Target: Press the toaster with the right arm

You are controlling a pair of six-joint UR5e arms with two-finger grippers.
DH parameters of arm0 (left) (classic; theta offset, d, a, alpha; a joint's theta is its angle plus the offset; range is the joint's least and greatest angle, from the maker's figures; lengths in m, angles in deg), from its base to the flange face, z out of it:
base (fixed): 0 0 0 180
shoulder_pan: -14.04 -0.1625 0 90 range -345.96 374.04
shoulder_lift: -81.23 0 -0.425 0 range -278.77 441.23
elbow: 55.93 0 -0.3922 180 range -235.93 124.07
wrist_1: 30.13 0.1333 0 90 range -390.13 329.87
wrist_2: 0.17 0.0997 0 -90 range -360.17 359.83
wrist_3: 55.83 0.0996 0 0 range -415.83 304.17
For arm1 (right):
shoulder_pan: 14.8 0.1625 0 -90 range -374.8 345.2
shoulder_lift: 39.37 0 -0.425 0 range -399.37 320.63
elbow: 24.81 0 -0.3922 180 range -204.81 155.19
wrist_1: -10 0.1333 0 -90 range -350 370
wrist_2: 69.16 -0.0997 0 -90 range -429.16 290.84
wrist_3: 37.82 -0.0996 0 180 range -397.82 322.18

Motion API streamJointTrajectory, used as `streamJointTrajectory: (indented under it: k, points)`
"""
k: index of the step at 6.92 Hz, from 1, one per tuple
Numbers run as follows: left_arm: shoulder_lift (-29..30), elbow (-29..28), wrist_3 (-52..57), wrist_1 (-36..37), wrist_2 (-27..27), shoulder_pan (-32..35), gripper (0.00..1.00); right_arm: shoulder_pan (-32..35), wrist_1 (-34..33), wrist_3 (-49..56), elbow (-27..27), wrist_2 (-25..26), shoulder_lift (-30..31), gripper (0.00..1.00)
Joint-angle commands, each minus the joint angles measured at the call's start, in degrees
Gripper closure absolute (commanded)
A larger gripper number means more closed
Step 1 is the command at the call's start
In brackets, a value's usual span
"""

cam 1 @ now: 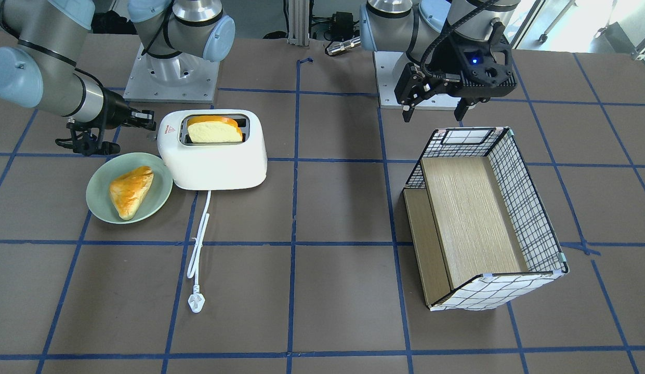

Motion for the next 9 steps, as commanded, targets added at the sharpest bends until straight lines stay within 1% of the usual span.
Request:
streamJointTrajectory:
  k: [1,2,3,4,5,7,9]
  points:
    - [-0.1,0.0,0.0,0.0,0.0,0.0,0.0,-0.2,0.9,-0.2,0.6,0.2,0.3,1.0]
    - [0.0,0.0,0.0,0.0,0.0,0.0,0.0,-0.2,3.7,-0.4,1.5,0.2,1.0,1.0]
    - [0.0,0.0,0.0,0.0,0.0,0.0,0.0,-0.1,5.9,-1.3,4.3,0.2,1.0,1.0]
    - [0.0,0.0,0.0,0.0,0.0,0.0,0.0,0.0,6.1,-1.2,5.5,-0.1,0.6,1.0]
    - [0.0,0.0,0.0,0.0,0.0,0.0,0.0,0.1,5.4,-0.9,5.3,-0.3,0.1,1.0]
    - [0.0,0.0,0.0,0.0,0.0,0.0,0.0,0.1,4.9,-0.6,5.2,-2.4,-1.1,1.0]
    - [0.0,0.0,0.0,0.0,0.0,0.0,0.0,0.1,4.6,-0.5,4.8,-2.8,-2.3,1.0]
